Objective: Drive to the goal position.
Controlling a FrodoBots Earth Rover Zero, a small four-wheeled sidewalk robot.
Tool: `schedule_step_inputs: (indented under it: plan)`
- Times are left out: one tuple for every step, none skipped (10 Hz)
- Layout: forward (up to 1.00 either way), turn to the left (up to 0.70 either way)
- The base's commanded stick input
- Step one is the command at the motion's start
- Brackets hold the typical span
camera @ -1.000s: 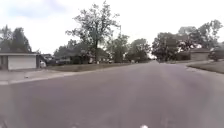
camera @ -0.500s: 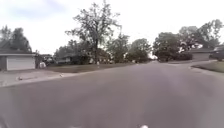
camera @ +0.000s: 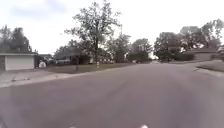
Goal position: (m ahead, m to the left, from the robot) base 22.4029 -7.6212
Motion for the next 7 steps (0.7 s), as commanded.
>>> schedule_step_inputs:
  plan:
    - [1.00, -0.27]
    - [1.00, -0.38]
    - [1.00, -0.21]
    - [1.00, -0.04]
    - [1.00, 0.00]
    - [1.00, -0.37]
    - [1.00, -0.39]
